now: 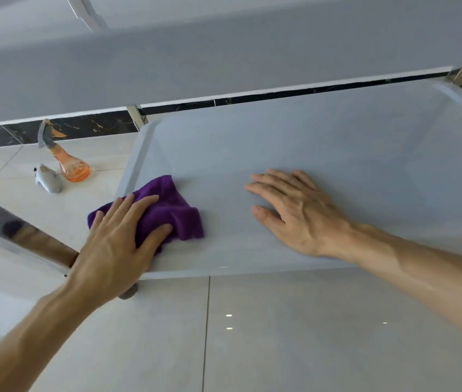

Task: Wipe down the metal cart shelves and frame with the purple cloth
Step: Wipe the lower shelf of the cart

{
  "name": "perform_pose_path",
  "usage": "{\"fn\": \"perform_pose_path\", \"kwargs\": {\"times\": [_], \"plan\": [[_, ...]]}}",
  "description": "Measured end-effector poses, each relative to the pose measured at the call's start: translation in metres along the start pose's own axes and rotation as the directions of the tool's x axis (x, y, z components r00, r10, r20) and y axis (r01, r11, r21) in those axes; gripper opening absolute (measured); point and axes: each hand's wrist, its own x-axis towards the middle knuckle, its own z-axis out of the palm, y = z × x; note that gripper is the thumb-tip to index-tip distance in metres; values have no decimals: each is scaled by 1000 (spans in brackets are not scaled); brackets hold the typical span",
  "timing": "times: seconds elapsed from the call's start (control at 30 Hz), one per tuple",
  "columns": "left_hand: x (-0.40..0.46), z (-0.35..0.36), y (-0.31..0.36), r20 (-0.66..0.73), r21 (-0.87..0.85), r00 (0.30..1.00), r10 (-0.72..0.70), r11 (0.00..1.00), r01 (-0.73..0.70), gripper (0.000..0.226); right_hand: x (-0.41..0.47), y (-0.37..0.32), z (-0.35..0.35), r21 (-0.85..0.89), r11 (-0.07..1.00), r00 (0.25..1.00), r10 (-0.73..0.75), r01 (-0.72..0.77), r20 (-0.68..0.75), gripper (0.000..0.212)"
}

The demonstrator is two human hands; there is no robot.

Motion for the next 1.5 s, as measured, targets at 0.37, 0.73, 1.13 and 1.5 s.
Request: {"fn": "perform_pose_path", "kwargs": {"times": [0.37,0.73,1.13,1.5], "plan": [[-19,31,77,57,-44,989,133,990,-131,70,0,1,-1,-1,1000,1000,4,-4,2,47],[91,16,-4,15,159,968,-251,956,245,67,0,-3,0,-3,1000,1000,13,-13,20,48],[105,49,62,12,42,968,251,967,-251,65,0,0,-3,21,1000,1000,-7,8,-28,42],[217,41,-13,-50,27,979,-196,980,198,59,1,-3,2,4,999,999,35,-35,-11,53]]}}
